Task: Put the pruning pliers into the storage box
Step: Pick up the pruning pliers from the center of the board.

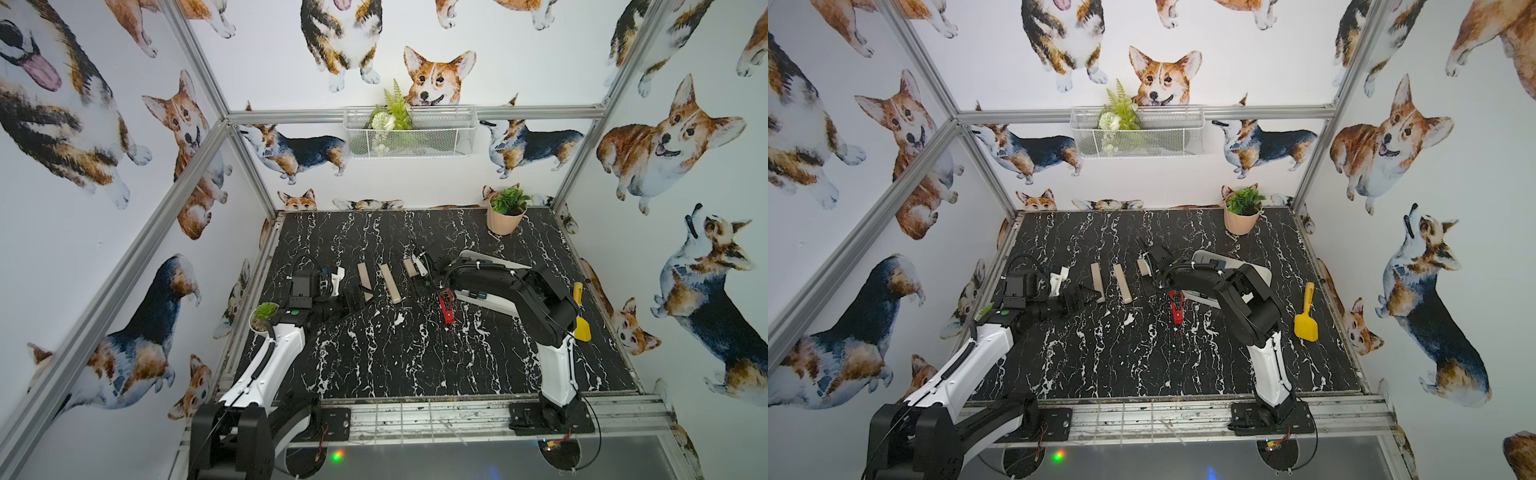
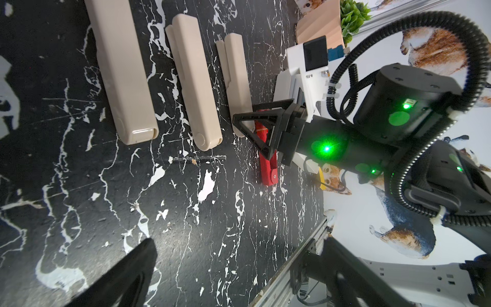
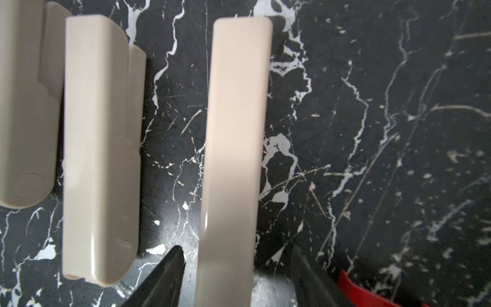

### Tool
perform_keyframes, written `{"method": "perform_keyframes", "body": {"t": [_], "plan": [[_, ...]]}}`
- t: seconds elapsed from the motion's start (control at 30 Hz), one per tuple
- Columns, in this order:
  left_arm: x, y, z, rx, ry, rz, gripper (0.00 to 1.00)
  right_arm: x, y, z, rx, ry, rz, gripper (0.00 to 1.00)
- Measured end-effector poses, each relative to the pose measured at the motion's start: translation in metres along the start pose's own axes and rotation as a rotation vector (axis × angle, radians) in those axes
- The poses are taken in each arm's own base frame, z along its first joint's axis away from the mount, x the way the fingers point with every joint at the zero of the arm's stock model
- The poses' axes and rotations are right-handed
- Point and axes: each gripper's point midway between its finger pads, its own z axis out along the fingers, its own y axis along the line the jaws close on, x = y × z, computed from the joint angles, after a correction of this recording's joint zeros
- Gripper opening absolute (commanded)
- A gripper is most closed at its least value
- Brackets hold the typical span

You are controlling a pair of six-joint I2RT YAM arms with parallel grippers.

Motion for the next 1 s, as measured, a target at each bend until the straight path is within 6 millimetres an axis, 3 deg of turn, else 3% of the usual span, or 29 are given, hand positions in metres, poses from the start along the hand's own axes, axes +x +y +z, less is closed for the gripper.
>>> {"method": "perform_keyframes", "body": {"t": [0.17,0.53,0.83,1.0], "plan": [[0.0000,-0.0001,-0.0001,0.001,0.000,0.000,1.00,-0.0040,-0.0015,0.0034,0.015,-0.001,-0.005,0.64],[0.0001,-0.0002,-0.0003,0.006,0.003,-0.004,1.00,-0.0040,-0.0043,0.0076,0.035,0.011,-0.019,0.50],[0.0004,0.0000,0.0001,0.010,0.008,-0.008,1.00,-0.0057,-0.0038,0.0083,0.035,0.011,-0.020,0.28],[0.0004,-0.0003,-0.0001,0.011,0.008,-0.008,1.00,-0.0066,-0.0048,0.0068,0.042,0.008,-0.019,0.22]]}}
